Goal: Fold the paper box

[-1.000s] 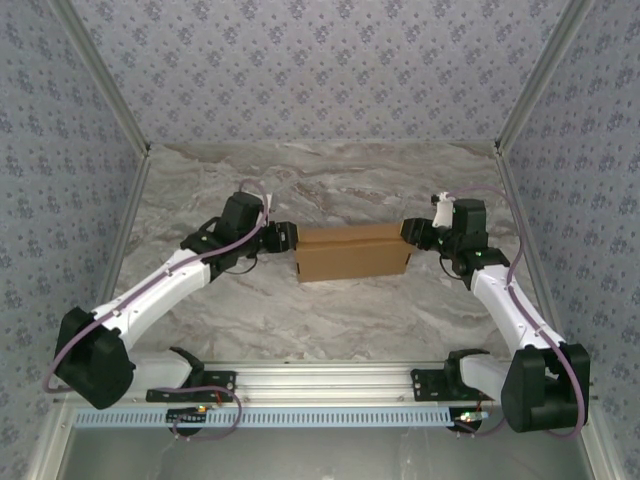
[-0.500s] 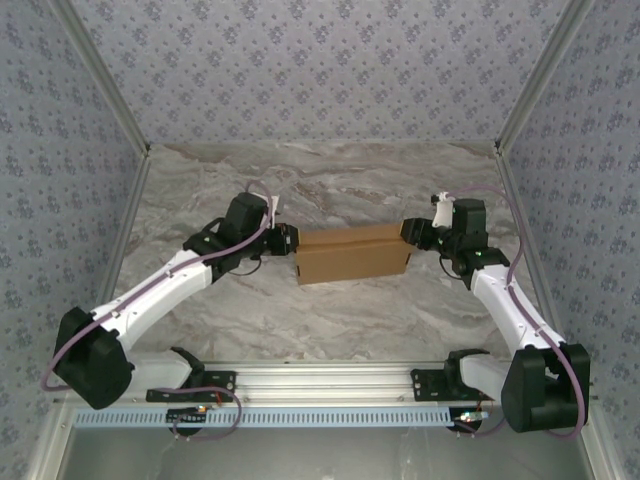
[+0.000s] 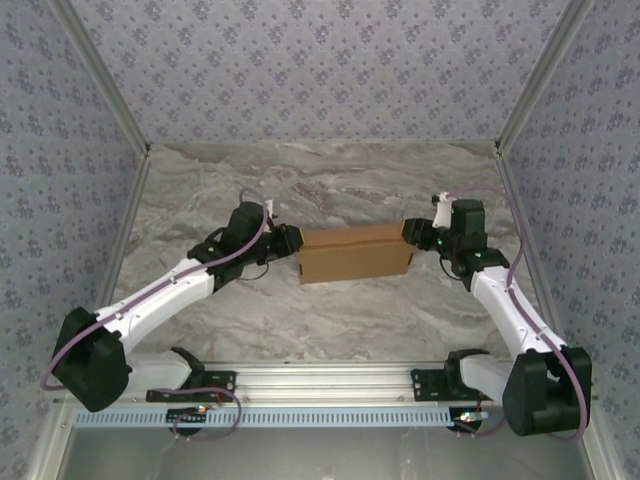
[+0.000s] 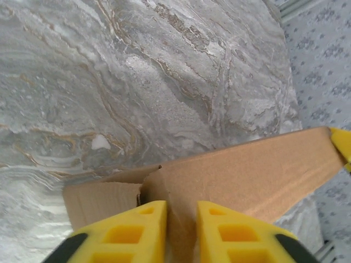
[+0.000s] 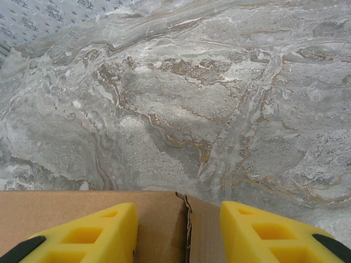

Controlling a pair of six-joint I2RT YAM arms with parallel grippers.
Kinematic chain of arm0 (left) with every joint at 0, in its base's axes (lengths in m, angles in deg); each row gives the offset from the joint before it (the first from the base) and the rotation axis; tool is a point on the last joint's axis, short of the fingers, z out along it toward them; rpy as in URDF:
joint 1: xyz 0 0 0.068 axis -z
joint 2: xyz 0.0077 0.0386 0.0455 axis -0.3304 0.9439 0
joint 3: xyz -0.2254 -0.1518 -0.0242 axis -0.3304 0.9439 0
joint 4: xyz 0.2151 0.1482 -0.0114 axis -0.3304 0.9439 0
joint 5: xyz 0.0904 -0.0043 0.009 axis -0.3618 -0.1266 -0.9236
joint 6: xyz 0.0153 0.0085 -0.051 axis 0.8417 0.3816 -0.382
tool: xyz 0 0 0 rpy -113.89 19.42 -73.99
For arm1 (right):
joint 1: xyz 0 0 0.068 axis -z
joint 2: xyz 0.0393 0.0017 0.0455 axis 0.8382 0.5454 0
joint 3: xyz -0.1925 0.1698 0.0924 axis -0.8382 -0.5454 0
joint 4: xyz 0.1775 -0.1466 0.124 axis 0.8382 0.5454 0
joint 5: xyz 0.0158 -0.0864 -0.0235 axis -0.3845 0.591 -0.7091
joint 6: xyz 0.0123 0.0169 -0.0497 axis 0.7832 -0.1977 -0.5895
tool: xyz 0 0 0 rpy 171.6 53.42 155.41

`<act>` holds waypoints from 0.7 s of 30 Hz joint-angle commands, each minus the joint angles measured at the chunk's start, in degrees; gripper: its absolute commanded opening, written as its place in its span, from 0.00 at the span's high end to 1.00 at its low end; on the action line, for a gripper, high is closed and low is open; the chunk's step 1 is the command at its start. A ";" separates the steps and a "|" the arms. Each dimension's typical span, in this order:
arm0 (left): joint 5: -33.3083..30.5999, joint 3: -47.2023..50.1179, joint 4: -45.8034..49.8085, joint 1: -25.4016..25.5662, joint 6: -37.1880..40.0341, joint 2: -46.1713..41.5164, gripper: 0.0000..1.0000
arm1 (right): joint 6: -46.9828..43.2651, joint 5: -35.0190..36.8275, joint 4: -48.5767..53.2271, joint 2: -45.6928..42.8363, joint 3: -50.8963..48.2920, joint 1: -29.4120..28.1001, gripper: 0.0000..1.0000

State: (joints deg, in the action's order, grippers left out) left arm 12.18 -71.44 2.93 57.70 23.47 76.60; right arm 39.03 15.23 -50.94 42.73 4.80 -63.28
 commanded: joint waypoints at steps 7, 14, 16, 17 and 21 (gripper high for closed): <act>1.12 -5.53 11.12 1.45 4.87 0.46 0.75 | -0.78 1.42 11.68 1.20 -2.74 -1.38 0.55; 5.16 -4.03 11.72 1.66 3.71 2.78 0.86 | -0.87 1.40 12.19 1.13 -2.65 -1.47 0.55; 5.11 -1.27 9.57 1.93 1.75 2.70 0.89 | -0.71 1.46 12.07 1.10 -2.86 -1.65 0.55; 5.07 0.13 8.11 2.06 0.52 2.49 0.91 | -0.76 1.49 12.05 1.12 -2.90 -1.70 0.55; 2.98 2.34 4.96 2.11 -0.87 0.22 0.91 | -0.79 1.91 11.99 1.38 -2.99 -1.85 0.55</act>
State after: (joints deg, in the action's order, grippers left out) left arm 12.79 -71.61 6.12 58.64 23.82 76.10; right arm 39.01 16.37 -50.45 42.49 4.80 -63.91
